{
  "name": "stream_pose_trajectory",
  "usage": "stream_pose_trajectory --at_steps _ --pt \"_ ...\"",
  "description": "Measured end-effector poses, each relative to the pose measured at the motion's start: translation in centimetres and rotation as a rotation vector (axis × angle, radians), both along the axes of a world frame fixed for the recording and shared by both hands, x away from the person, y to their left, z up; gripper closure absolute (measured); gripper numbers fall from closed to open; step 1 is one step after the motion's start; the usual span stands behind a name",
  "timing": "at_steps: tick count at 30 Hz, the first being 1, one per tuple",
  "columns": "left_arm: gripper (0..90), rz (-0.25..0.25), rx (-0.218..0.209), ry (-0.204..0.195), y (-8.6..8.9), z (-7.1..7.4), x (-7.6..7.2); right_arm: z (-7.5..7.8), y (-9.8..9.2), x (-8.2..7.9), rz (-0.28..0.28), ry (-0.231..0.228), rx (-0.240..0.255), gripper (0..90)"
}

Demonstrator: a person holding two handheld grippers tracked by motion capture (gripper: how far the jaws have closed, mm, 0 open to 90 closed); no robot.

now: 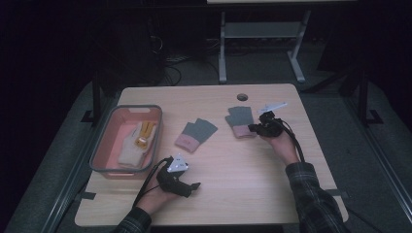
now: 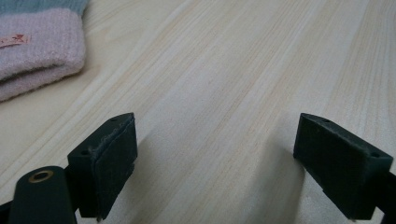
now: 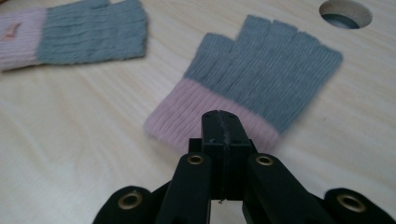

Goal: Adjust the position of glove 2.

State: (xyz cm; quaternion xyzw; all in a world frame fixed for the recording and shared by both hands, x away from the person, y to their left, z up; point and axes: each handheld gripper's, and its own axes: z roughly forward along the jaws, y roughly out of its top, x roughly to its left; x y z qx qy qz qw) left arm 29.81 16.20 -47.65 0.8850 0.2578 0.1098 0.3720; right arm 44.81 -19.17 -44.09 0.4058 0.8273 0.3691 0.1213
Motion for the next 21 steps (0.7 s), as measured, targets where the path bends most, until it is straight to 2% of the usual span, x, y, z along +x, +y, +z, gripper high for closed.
stream_pose_trajectory --at_steps 3,5,7,9,10,14,21 --pt "12.8 0.0 0.0 0.0 0.0 0.0 0.0 -0.3 0.5 1.2 -0.008 0.011 -0.023 90.0" --pt "12.8 -0.001 0.0 0.001 0.0 0.0 0.0 -0.8 0.8 1.5 -0.019 -0.003 -0.053 90.0" --pt "12.8 -0.002 0.001 0.0 0.0 0.0 0.0 -1.7 0.9 1.8 -0.014 0.028 -0.079 90.0" --pt "12.8 -0.003 0.001 -0.001 0.0 0.0 0.0 -1.9 0.6 1.7 -0.022 0.038 -0.049 90.0" --pt "12.8 -0.003 0.001 -0.001 0.0 0.0 0.0 -1.9 0.6 1.6 -0.019 0.044 -0.051 90.0" --pt "12.8 -0.002 0.0 0.0 0.0 0.0 0.0 -1.6 0.9 0.7 0.008 0.039 -0.091 90.0" --pt "12.8 -0.004 0.003 -0.001 0.1 0.0 0.0 -1.5 0.6 -1.8 0.048 0.053 -0.085 90.0"
